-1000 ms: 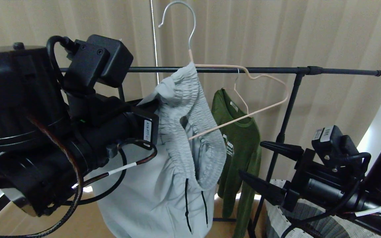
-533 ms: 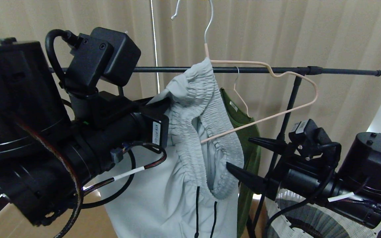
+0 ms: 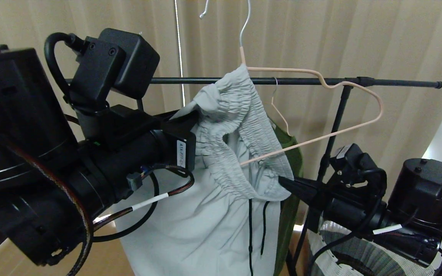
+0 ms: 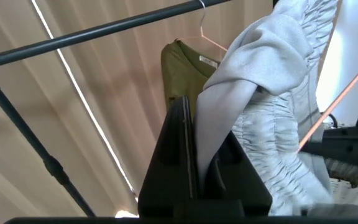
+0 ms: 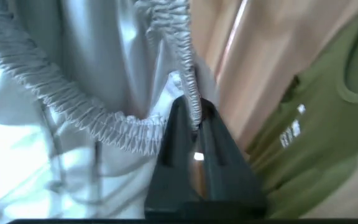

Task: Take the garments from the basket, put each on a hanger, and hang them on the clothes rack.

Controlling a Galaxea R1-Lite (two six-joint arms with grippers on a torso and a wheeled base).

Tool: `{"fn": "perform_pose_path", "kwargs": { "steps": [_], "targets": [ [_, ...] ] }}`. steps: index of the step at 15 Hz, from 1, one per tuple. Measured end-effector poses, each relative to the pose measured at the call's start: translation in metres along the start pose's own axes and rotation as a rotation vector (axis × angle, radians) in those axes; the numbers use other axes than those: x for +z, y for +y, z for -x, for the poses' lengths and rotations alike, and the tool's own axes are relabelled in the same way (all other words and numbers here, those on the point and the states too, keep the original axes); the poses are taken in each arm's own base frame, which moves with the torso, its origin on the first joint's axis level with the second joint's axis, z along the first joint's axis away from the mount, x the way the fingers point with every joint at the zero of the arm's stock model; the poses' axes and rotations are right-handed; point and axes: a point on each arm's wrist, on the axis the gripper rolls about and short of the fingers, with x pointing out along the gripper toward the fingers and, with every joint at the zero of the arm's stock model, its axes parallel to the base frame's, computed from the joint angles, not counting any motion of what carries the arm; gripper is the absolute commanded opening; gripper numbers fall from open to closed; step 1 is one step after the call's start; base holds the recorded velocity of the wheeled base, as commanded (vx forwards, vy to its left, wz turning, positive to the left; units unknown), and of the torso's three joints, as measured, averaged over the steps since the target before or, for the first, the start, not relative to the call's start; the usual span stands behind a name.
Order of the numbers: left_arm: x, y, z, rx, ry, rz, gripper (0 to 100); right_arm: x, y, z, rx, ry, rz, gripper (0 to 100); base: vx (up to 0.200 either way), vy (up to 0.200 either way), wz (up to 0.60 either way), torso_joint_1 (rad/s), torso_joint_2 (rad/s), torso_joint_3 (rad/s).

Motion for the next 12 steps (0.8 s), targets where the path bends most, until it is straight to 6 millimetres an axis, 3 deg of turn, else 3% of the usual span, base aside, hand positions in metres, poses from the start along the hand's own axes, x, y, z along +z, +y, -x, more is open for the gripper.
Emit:
{"fn": "perform_pose_path", "kwargs": {
  "steps": [4,8,12],
  "targets": [
    [-0.009,0.002,0.003,0.002,0.025,-0.043,0,0.006,-0.029,0.014,-0.129,-0.029,-0.009,0,0.0,0.0,0.0,0.0,0.0,0.0],
    [-0.024,0.01,0.004,0.028,0.076,-0.205,0,0.022,-0.066,0.031,-0.293,-0.099,-0.005,0,0.0,0.0,0.0,0.0,0.0,0.0],
    [-0.046,0.026,0.005,0.089,0.114,-0.32,0,0.027,-0.074,0.035,-0.328,-0.122,-0.002,0,0.0,0.0,0.0,0.0,0.0,0.0]
  ]
}}
